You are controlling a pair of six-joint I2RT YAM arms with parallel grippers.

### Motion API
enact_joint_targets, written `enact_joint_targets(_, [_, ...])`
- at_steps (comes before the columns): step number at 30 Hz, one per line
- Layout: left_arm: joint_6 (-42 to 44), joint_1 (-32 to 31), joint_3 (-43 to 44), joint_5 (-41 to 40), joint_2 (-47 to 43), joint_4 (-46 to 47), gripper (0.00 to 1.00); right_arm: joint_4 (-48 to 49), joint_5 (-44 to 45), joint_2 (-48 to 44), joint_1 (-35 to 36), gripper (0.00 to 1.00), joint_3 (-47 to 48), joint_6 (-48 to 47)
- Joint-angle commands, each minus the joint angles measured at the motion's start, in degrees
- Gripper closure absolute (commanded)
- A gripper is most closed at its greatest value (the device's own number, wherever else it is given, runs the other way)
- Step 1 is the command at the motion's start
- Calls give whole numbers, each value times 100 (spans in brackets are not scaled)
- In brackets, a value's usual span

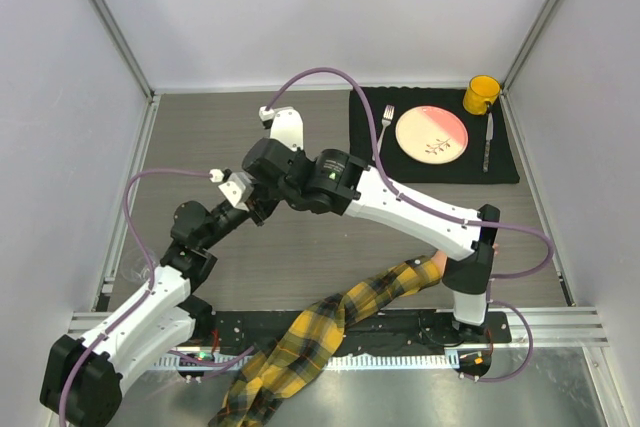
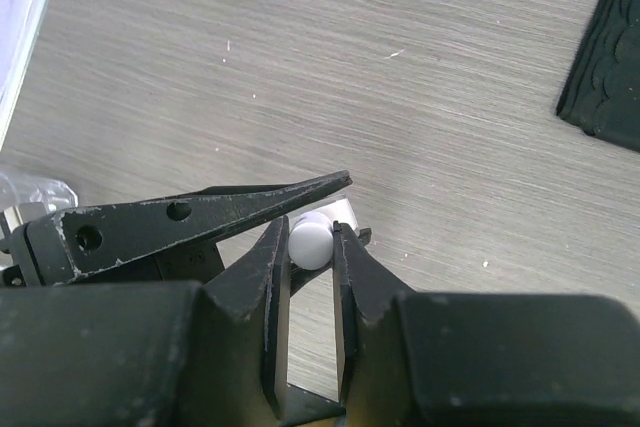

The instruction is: Paint the nails

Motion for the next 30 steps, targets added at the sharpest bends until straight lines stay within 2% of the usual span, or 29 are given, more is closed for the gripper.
enact_joint_targets(1, [57,-19,291,-148,-85,1639,100,-212,-490,128,370,100,47,496])
enact_joint_targets(5, [-13,-11,273,-43,-85,1630,100,-265,-534,102,370,91,135,207])
enact_joint_targets(14, [-57,-11,238,-95,-226,1428,100,-458,-517,-3,370,56,294,21])
enact_joint_targets(17, [-84,-19,238,-78,-270,1375,100,-529,-464,-100,370,49,276,21])
enact_joint_targets(24, [-110,-11,264,-17,-375,1129,100,-537,-490,-635,379,42,-101,-5])
enact_joint_targets(30, [-611,-19,545,133,-560,295,100,111,-1147,-2093,379,34,-1497,-539])
